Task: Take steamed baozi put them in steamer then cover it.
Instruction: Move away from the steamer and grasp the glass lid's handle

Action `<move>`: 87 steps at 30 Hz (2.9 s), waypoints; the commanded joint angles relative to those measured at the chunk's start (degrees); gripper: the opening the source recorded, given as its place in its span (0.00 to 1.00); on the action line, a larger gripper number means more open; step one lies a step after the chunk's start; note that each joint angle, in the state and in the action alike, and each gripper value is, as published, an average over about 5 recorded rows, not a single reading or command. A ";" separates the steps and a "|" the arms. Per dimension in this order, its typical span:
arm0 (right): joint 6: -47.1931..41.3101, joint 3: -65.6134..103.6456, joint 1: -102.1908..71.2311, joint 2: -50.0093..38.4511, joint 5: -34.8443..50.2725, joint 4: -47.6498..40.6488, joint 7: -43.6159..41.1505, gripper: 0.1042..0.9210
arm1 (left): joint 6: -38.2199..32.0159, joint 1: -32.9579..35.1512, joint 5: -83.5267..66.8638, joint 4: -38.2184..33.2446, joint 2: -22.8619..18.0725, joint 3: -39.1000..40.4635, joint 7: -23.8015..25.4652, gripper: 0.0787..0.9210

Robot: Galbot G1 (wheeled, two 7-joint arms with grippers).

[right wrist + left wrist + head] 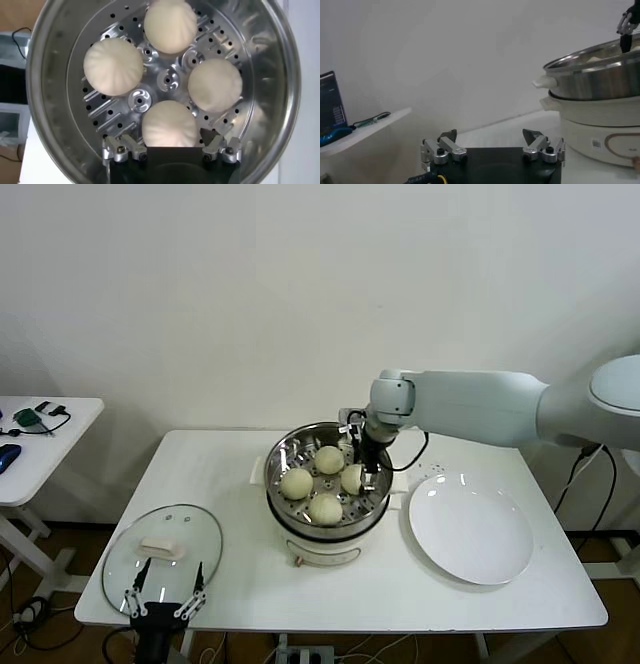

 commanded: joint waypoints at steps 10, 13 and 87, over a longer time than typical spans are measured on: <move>14.84 9.27 2.93 -18.07 4.53 9.19 12.12 0.88 | 0.57 -0.85 0.82 0.10 0.17 -0.62 -0.02 0.88; 21.15 10.40 0.41 -23.36 4.67 11.80 19.39 0.88 | 0.69 -1.05 1.30 0.12 0.18 -0.80 -0.02 0.88; 33.06 128.88 -114.52 -12.93 -15.48 24.59 36.47 0.88 | 4.27 -23.62 82.98 26.59 7.55 -9.86 -2.31 0.88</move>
